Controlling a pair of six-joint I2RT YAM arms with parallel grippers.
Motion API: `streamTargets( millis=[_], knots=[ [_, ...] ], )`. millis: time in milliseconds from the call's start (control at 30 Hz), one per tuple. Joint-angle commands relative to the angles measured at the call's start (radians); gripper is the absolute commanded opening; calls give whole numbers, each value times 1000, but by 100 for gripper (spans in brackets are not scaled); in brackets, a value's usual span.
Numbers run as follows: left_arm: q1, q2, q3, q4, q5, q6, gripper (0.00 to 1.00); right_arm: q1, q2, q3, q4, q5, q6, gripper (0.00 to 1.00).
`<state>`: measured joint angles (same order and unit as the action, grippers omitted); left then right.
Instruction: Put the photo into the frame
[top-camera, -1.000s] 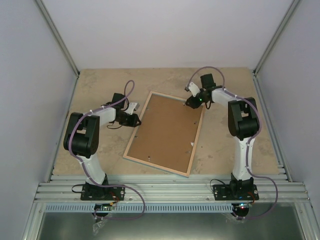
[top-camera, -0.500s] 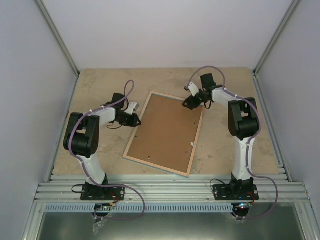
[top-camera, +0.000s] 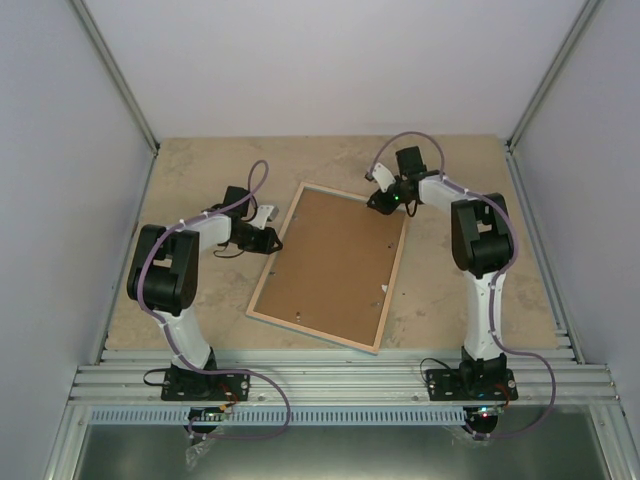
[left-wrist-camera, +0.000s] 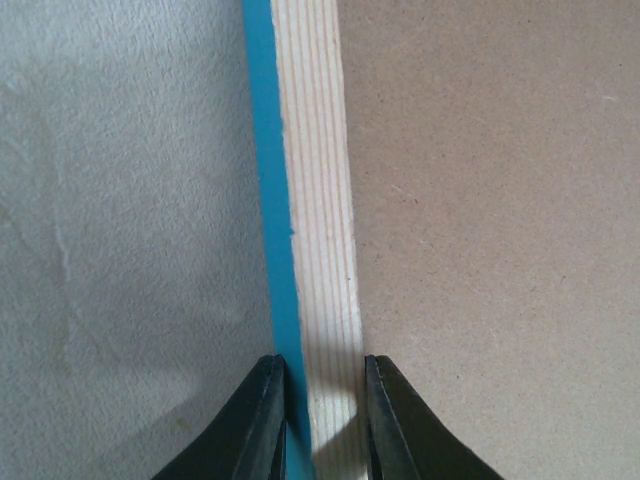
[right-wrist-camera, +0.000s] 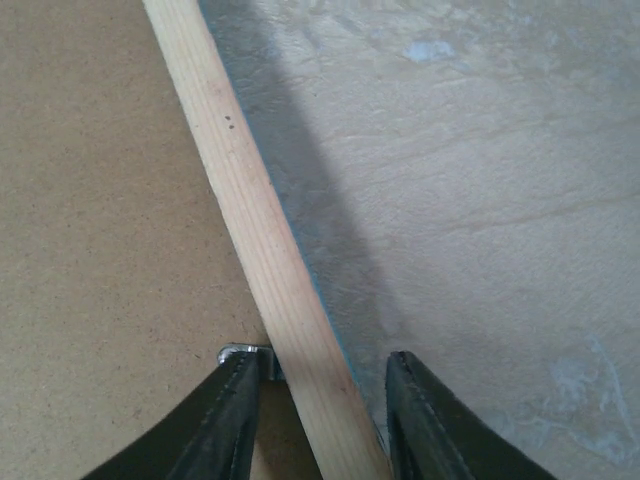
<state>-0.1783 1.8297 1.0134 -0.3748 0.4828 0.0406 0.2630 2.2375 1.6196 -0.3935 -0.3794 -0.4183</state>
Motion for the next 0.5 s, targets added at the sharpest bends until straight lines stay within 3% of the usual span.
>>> streamTargets(
  millis=[0,300,367,467],
  knots=[
    [-3,85,-36,-55,-9,28,0,-1,41,-24,-43,96,-40,34],
    [-3,84,-35,-55,-10,30,0,-1,62,-15,-49,56,-49,19],
    [-3,87,-34,-55,-9,30,0,0,60,-14,-55,31,-53,21],
    [-3,91,-32,-53,-8,29,0,5,59,-14,-64,-1,-59,32]
  ],
)
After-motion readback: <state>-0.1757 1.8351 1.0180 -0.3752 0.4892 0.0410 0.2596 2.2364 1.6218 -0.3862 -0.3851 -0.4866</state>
